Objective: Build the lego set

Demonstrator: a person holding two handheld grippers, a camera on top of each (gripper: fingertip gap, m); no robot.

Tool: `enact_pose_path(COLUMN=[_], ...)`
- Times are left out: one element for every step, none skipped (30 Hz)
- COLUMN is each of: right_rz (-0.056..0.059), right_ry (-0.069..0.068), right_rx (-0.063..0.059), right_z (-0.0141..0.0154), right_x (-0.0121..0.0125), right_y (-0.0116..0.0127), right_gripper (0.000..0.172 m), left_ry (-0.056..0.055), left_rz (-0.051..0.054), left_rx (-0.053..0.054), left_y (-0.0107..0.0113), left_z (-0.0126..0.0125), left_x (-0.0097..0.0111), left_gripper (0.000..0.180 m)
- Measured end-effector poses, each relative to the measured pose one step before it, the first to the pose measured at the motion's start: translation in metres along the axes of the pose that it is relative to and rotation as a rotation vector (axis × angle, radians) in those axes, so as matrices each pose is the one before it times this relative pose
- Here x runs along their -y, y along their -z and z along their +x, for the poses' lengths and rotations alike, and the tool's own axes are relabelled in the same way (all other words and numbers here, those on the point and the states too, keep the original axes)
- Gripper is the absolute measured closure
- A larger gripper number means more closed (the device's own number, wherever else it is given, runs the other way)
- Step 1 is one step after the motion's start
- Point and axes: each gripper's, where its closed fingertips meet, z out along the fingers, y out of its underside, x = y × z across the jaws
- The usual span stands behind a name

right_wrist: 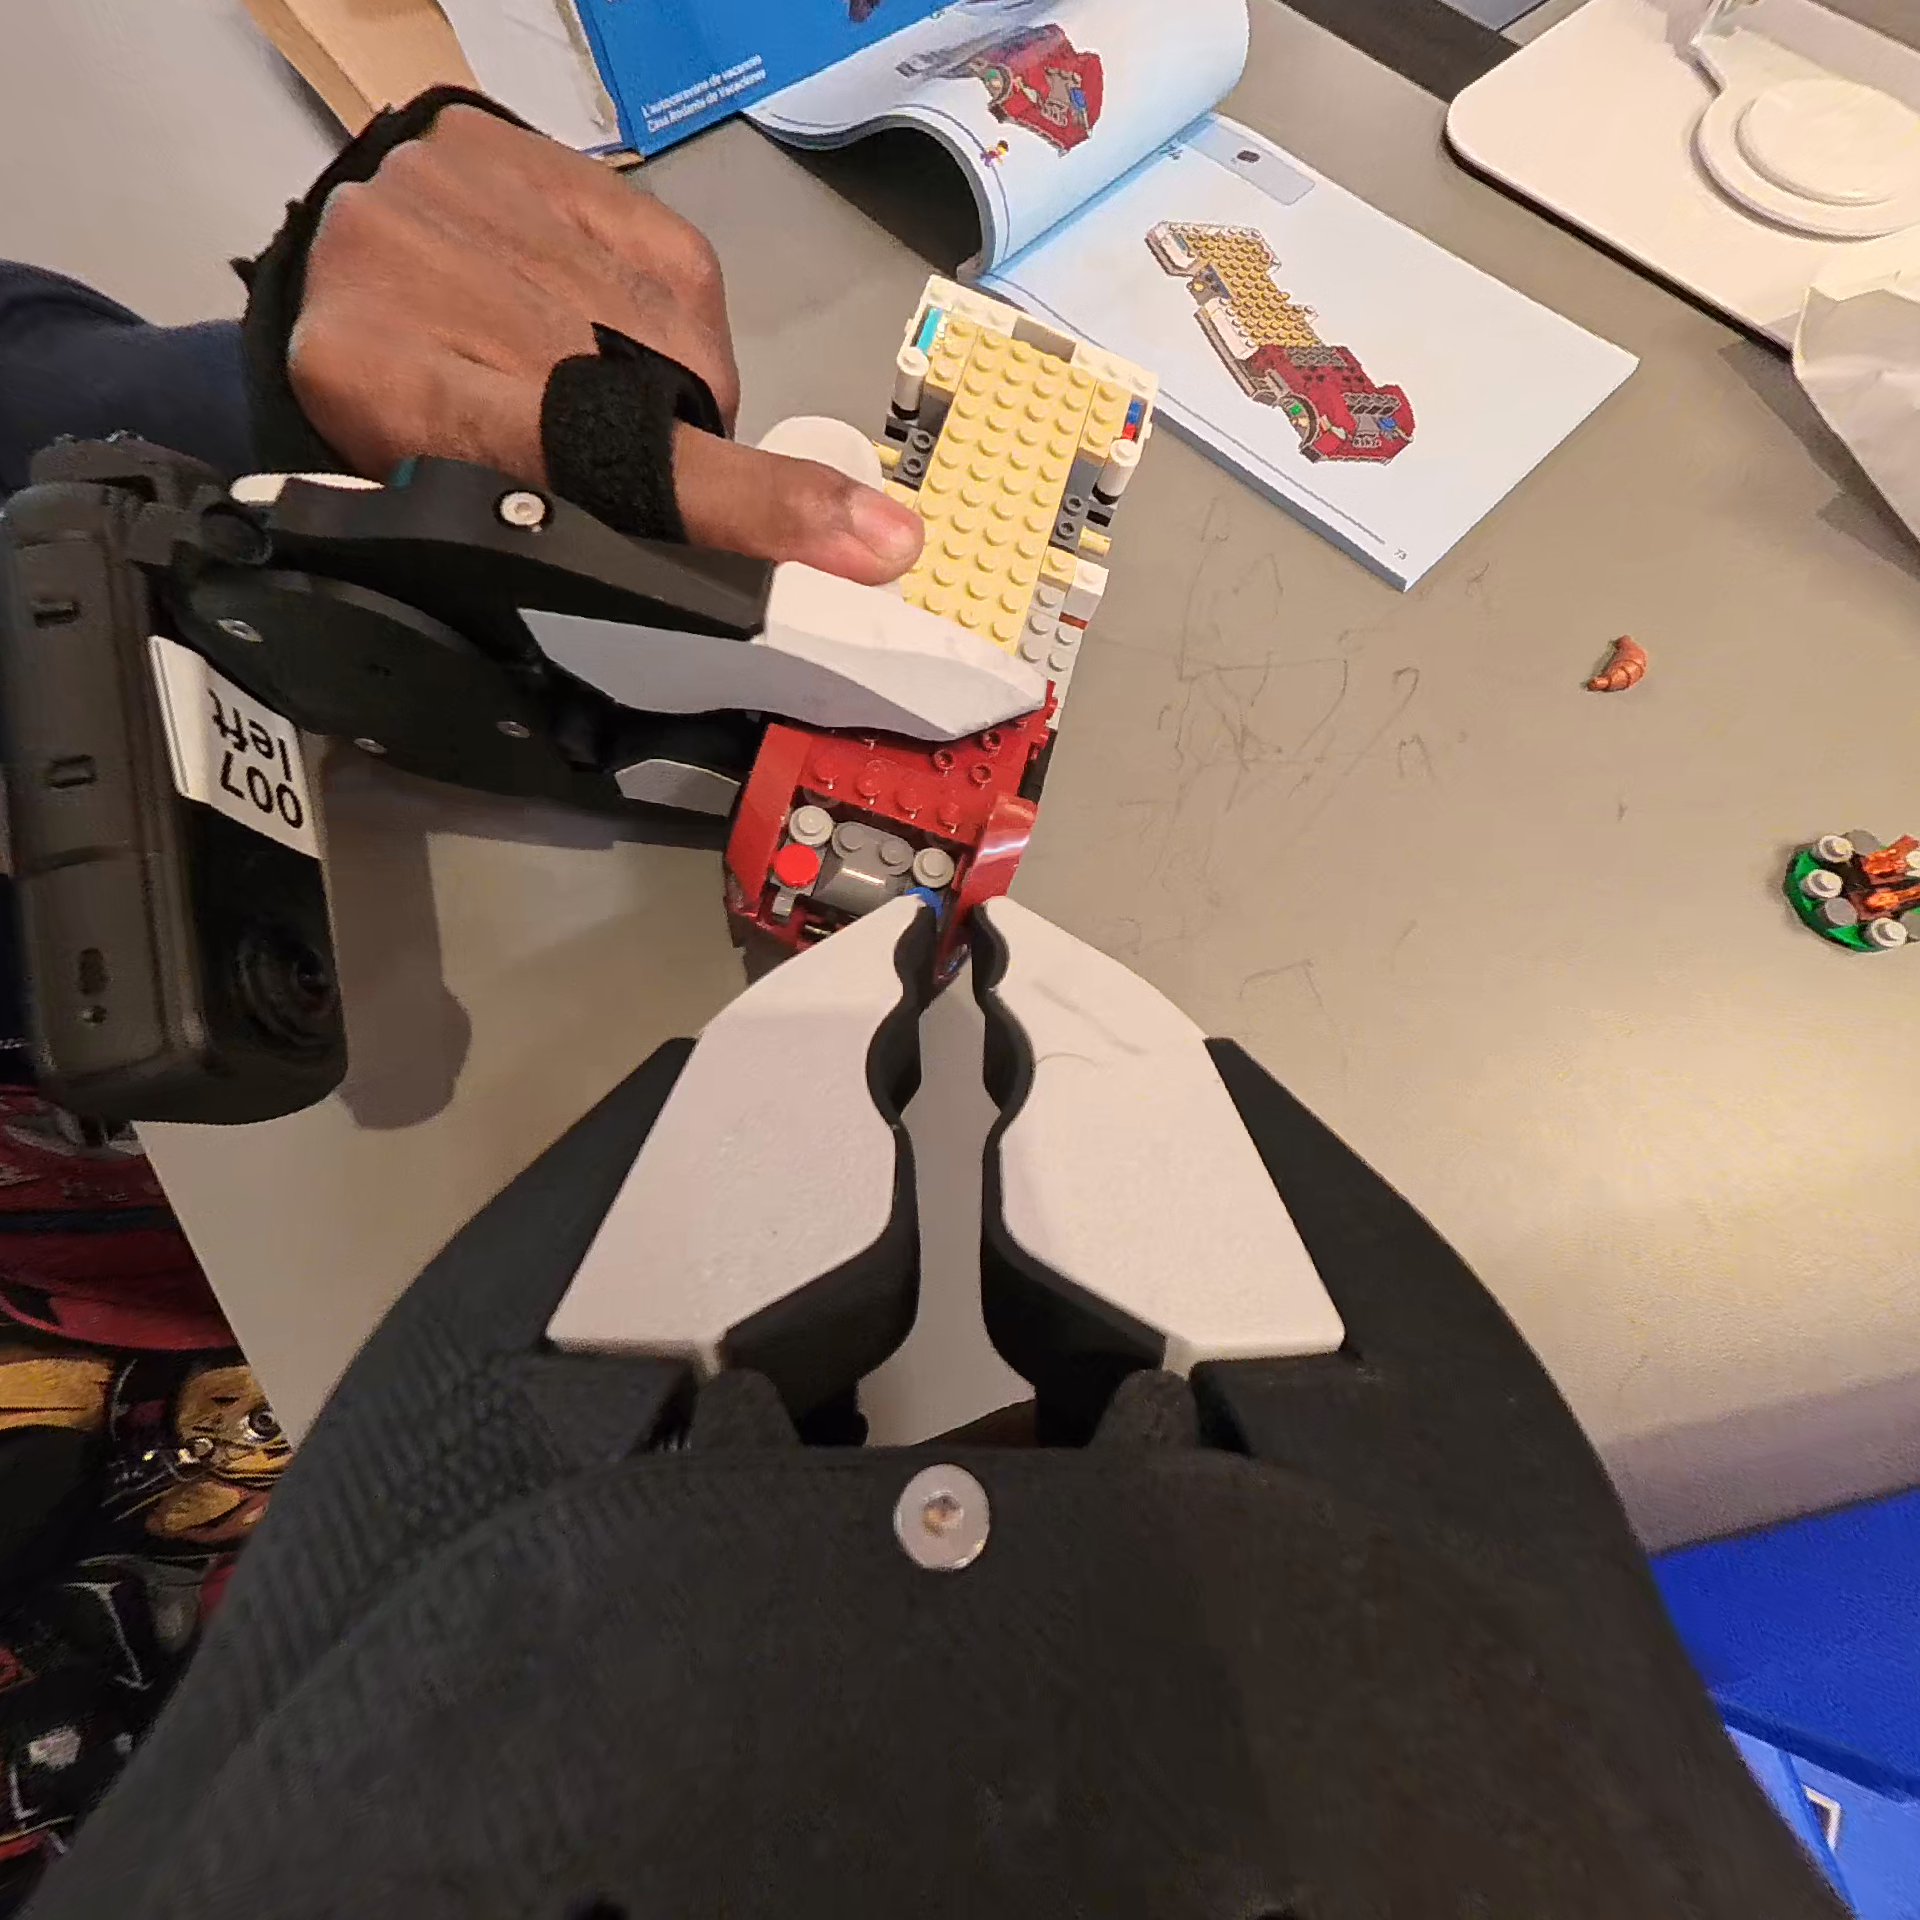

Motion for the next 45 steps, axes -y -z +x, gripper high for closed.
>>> enact_pose_path(right_rz=[0.0004, -0.0010, -0.0017, -0.0022, -0.0033, -0.0028, -0.0006, 0.0004, 0.0003, -0.0002, -0.0002, 0.0002, 0.0002, 0.0010, 0.0035, 0.0040, 0.0010, -0.0007, 0.0004, 0.0017, 0.0020, 0.0018, 0.0012, -0.0001, -0.0003, 0.0009, 0.0017, 0.0022, 0.0040, 0.0045, 0.0032, 0.0031, 0.0022, 0.0013, 0.0019, 0.0022, 0.0027, 0.0039, 0.0046, 0.0052, 0.0062, 0.0067, 0.0074, 0.0089, 0.0107], right_ry=[0.0051, 0.0054, 0.0081, 0.0098, 0.0101, 0.0103, 0.0093, 0.0081, 0.0073, 0.0070, 0.0057, 0.0037, 0.0023, 0.0020, 0.0024, 0.0018, 0.0008, 0.0013, 0.0023, 0.0020, 0.0011, 0.0006, 0.0002, 0.0020, 0.0045, 0.0046, 0.0024, 0.0003, -0.0003, -0.0009, -0.0014, 0.0000, 0.0018, 0.0028, 0.0032, 0.0028, 0.0027, 0.0019, 0.0004, -0.0009, -0.0028, -0.0058, -0.0084, -0.0107, -0.0138], right_rx=[0.0037, 0.0042, 0.0022, -0.0012, -0.0042, -0.0055, -0.0042, -0.0018, -0.0003, 0.0003, -0.0005, -0.0009, -0.0011, -0.0016, -0.0011, 0.0009, 0.0016, 0.0018, 0.0023, 0.0018, 0.0023, 0.0039, 0.0045, 0.0040, 0.0026, 0.0013, 0.0016, 0.0035, 0.0059, 0.0068, 0.0070, 0.0069, 0.0055, 0.0041, 0.0048, 0.0048, 0.0032, 0.0027, 0.0041, 0.0057, 0.0068, 0.0082, 0.0102, 0.0123, 0.0141], right_z=[-0.00115, -0.00091, -0.00071, -0.00022, 0.00029, 0.00040, 0.00033, -0.00002, -0.00028, -0.00031, -0.00008, 0.00001, -0.00004, 0.00014, 0.00016, -0.00002, 0.00009, 0.00005, -0.00013, -0.00024, -0.00015, -0.00030, -0.00035, -0.00030, -0.00024, 0.00009, 0.00025, 0.00018, -0.00011, -0.00016, -0.00034, -0.00039, -0.00032, -0.00029, -0.00067, -0.00058, -0.00045, -0.00013, -0.00015, -0.00024, -0.00009, -0.00006, 0.00002, 0.00002, 0.00011], right_x=[-0.00025, -0.00044, -0.00036, -0.00042, -0.00030, -0.00023, 0.00027, 0.00042, 0.00033, 0.00028, 0.00010, 0.00012, 0.00005, 0.00011, 0.00039, 0.00026, -0.00012, -0.00043, -0.00032, -0.00017, -0.00015, -0.00016, -0.00041, -0.00060, -0.00061, -0.00033, -0.00023, -0.00012, 0.00024, 0.00025, 0.00006, 0.00015, 0.00005, -0.00011, 0.00008, 0.00006, 0.00005, 0.00035, 0.00028, 0.00032, 0.00046, 0.00047, 0.00052, 0.00060, 0.00077], right_y=[-0.00018, -0.00022, -0.00021, -0.00001, 0.00024, 0.00036, 0.00059, 0.00065, 0.00060, 0.00047, 0.00037, 0.00022, 0.00029, 0.00028, 0.00031, 0.00019, -0.00010, -0.00019, -0.00021, -0.00011, -0.00012, -0.00013, -0.00037, -0.00038, -0.00037, -0.00014, -0.00007, -0.00003, 0.00018, 0.00020, 0.00018, 0.00007, -0.00003, -0.00006, -0.00006, -0.00002, 0.00004, 0.00009, 0.00024, 0.00024, 0.00032, 0.00037, 0.00042, 0.00038, 0.00045], right_gripper=[0.165, 0.164, 0.164, 0.164, 0.164, 0.163, 0.163, 0.163, 0.163, 0.163, 0.163, 0.162, 0.162, 0.162, 0.162, 0.162, 0.162, 0.162, 0.161, 0.161, 0.161, 0.161, 0.161, 0.160, 0.159, 0.159, 0.159, 0.159, 0.159, 0.159, 0.159, 0.158, 0.157, 0.157, 0.157, 0.156, 0.155, 0.155, 0.155, 0.155, 0.155, 0.155, 0.155, 0.155, 0.155], left_ry=[-0.0004, -0.0035, -0.0049, -0.0025, -0.0019, -0.0016, 0.0003, 0.0003, -0.0004, -0.0011, 0.0008, 0.0009, -0.0006, -0.0009, 0.0002, 0.0006, 0.0001, -0.0017, -0.0018, -0.0010, -0.0002, -0.0012, -0.0022, -0.0031, -0.0031, -0.0034, -0.0025, -0.0021, -0.0031, -0.0051, -0.0088, -0.0090, -0.0050, -0.0031, -0.0032, -0.0050, -0.0033, -0.0011, -0.0016, -0.0020, -0.0005, -0.0001, -0.0021, -0.0025, 0.0004], left_rz=[0.0005, 0.0010, 0.0001, 0.0001, 0.0003, 0.0011, 0.0009, 0.0014, 0.0011, -0.0001, -0.0009, 0.0006, 0.0010, 0.0005, 0.0006, 0.0016, 0.0016, 0.0002, -0.0003, 0.0005, 0.0003, -0.0001, 0.0000, -0.0010, 0.0000, 0.0000, -0.0008, -0.0002, 0.0002, -0.0008, -0.0015, -0.0032, -0.0025, 0.0000, -0.0002, -0.0006, -0.0015, -0.0005, 0.0001, 0.0004, 0.0001, -0.0001, -0.0006, -0.0004, 0.0003], left_rx=[-0.0014, -0.0005, -0.0004, 0.0000, 0.0012, 0.0038, 0.0032, 0.0030, 0.0041, 0.0028, 0.0000, -0.0006, 0.0001, 0.0013, 0.0006, 0.0011, 0.0006, -0.0007, -0.0007, -0.0004, 0.0003, -0.0007, -0.0003, -0.0023, -0.0010, 0.0002, 0.0017, 0.0017, 0.0031, 0.0048, 0.0055, 0.0055, 0.0025, 0.0006, 0.0016, 0.0024, 0.0020, 0.0019, 0.0025, 0.0035, 0.0023, 0.0027, 0.0045, 0.0058, 0.0050], left_y=[-0.00082, -0.00034, -0.00020, 0.00019, 0.00013, 0.00023, -0.00023, 0.00048, -0.00057, -0.00105, -0.00041, -0.00030, -0.00056, -0.00018, -0.00019, -0.00024, -0.00028, -0.00067, -0.00052, -0.00033, -0.00061, -0.00052, -0.00028, 0.00012, -0.00133, -0.00044, -0.00056, -0.00035, -0.00007, 0.00025, 0.00023, -0.00019, -0.00029, -0.00024, 0.00014, 0.00009, -0.00009, -0.00065, -0.00039, -0.00037, -0.00045, -0.00031, -0.00034, -0.00021, -0.00009], left_z=[0.00022, 0.00026, 0.00047, 0.00044, -0.00017, 0.00015, -0.00072, -0.00004, -0.00153, -0.00229, -0.00030, 0.00013, 0.00000, -0.00065, -0.00048, -0.00041, -0.00004, 0.00021, -0.00001, -0.00002, 0.00010, 0.00006, 0.00028, 0.00043, 0.00034, -0.00001, -0.00035, -0.00026, -0.00048, -0.00039, -0.00087, -0.00119, -0.00051, -0.00009, -0.00001, -0.00003, -0.00028, -0.00042, -0.00050, -0.00064, -0.00062, -0.00061, -0.00082, -0.00098, -0.00105], left_x=[-0.00021, 0.00028, 0.00014, 0.00053, 0.00036, 0.00041, -0.00012, 0.00007, -0.00059, -0.00137, -0.00063, -0.00050, -0.00068, -0.00019, -0.00039, -0.00012, -0.00078, -0.00096, -0.00054, -0.00066, -0.00082, -0.00074, -0.00066, -0.00073, -0.00084, -0.00053, -0.00088, -0.00087, -0.00077, -0.00081, -0.00073, -0.00071, -0.00075, -0.00043, -0.00011, -0.00027, -0.00049, -0.00089, -0.00076, -0.00080, -0.00061, -0.00068, -0.00063, -0.00065, -0.00066], left_gripper=[0.145, 0.145, 0.145, 0.145, 0.145, 0.145, 0.145, 0.145, 0.145, 0.145, 0.145, 0.145, 0.145, 0.145, 0.145, 0.145, 0.145, 0.145, 0.145, 0.145, 0.145, 0.145, 0.145, 0.145, 0.145, 0.145, 0.145, 0.145, 0.145, 0.145, 0.145, 0.145, 0.145, 0.145, 0.145, 0.145, 0.145, 0.145, 0.145, 0.145, 0.145, 0.145, 0.145, 0.145, 0.145])
